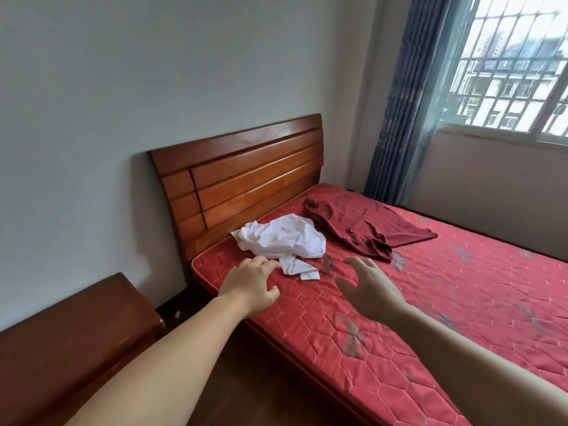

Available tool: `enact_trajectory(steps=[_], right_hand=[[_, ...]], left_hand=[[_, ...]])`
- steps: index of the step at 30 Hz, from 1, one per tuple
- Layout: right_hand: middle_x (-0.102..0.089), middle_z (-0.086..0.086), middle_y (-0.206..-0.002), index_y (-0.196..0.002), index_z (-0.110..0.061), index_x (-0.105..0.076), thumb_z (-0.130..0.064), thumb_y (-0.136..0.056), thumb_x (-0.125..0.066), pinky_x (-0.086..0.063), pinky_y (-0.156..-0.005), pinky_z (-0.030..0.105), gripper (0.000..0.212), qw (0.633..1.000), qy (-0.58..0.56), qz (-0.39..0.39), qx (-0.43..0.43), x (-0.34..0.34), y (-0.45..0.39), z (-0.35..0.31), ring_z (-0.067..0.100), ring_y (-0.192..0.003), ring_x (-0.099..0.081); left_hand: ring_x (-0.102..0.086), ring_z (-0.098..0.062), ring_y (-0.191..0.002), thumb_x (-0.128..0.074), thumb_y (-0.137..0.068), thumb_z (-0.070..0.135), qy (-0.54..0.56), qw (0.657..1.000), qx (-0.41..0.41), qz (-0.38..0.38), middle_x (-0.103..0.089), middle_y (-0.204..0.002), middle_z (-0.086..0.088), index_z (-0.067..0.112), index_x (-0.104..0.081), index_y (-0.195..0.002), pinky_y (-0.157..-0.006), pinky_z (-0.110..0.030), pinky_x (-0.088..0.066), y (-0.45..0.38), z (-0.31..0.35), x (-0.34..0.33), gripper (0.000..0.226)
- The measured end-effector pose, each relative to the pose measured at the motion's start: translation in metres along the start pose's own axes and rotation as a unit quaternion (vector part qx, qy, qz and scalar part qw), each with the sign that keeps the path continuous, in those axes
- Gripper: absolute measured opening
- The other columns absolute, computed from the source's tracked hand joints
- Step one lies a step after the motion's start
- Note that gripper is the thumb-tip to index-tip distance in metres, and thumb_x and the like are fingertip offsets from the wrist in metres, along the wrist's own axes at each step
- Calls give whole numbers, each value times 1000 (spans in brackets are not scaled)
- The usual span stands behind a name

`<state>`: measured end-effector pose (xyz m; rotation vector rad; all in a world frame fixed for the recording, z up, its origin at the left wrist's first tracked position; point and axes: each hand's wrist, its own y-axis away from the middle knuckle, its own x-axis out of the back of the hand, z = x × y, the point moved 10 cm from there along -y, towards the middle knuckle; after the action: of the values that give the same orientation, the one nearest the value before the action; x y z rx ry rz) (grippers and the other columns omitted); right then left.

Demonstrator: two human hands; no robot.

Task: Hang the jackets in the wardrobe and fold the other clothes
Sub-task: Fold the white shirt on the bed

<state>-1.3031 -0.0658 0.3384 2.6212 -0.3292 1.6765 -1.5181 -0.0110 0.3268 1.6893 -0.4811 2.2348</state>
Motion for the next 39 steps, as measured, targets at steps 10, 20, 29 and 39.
enact_trajectory(steps=[10, 20, 29, 39], right_hand=[[-42, -3, -144, -142, -26, -39, -56, -93, -46, -49, -90, 38, 57, 1000, 0, -14, -16, -31, -109, -33, 17, -118, -52], [-41, 2, -145, -140, -23, -42, -47, -92, -54, -44, -90, 32, 55, 997, -59, -24, -40, -87, -282, -9, 19, -116, -53], [-43, 4, -143, -140, -21, -42, -46, -92, -54, -46, -80, 30, 55, 993, -71, -82, -44, -153, -438, -20, 17, -94, -61], [-50, 4, -137, -135, -20, -49, -43, -90, -59, -40, -68, 24, 51, 985, -93, -99, -104, -274, -615, -8, 7, -72, -51]], left_hand=[[-44, -16, -124, -54, -87, 39, 36, 999, 13, 4, -47, -137, 10, 35, -46, -136, -99, -35, -43, -95, -81, 2, 50], [-39, -17, -131, -52, -89, 37, -16, 999, 12, -42, -42, -144, 8, 32, -43, -140, -103, -35, -39, -252, -142, -26, 52], [-41, -19, -128, -52, -90, 37, -25, 996, 26, -81, -44, -142, 6, 33, -43, -139, -100, -34, -40, -380, -213, -55, 51], [-43, -18, -125, -51, -89, 34, 27, 988, 58, -143, -45, -139, 9, 35, -45, -137, -96, -33, -41, -533, -361, -151, 49]])
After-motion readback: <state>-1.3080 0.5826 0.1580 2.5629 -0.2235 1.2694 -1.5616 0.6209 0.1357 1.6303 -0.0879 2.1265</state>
